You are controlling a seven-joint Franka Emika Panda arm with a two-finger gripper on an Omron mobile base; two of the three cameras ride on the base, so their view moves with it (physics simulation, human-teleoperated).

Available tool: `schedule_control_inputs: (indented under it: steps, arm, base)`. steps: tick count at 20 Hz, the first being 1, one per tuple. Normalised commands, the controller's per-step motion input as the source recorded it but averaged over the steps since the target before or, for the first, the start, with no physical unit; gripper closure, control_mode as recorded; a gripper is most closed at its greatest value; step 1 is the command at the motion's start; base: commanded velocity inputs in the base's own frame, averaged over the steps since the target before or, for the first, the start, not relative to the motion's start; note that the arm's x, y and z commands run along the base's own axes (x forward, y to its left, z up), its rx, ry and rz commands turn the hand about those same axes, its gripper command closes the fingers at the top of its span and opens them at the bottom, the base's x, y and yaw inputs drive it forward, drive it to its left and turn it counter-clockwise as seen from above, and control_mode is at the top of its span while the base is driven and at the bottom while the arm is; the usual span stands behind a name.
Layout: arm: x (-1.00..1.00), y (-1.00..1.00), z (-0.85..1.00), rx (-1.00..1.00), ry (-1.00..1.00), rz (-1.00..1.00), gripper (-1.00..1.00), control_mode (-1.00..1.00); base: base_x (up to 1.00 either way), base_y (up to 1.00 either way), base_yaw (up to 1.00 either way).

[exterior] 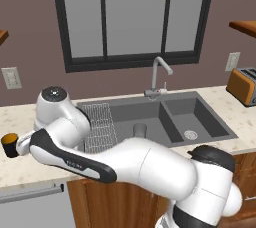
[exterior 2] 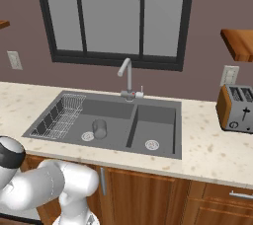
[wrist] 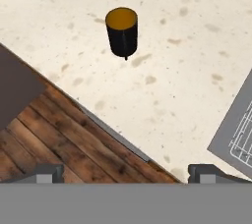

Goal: Place the glass cup in the left basin and the mug in the right basin of the sink.

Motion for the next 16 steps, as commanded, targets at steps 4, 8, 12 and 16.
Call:
schedule_control_inputs:
  steps: [4, 8, 12, 16]
  arm:
    - [0.18, 0.26, -0.14, 0.0, 0.0, 0.08, -1.0, -1.0]
    - [0.23, 0.07, -0.11, 0.0, 0.0, 0.09, -1.0, -1.0]
    - [0.24, 0.04, -0.1, 0.0, 0.01, 0.08, -1.0, -1.0]
    - [0.16, 0.15, -0.12, -0.01, 0.01, 0.07, -1.0, -1.0]
  base:
    - [0.0, 0.0, 0.0]
    - [0.0, 0.0, 0.0]
    - [0.0, 0.0, 0.0]
    - [0.0, 0.0, 0.0]
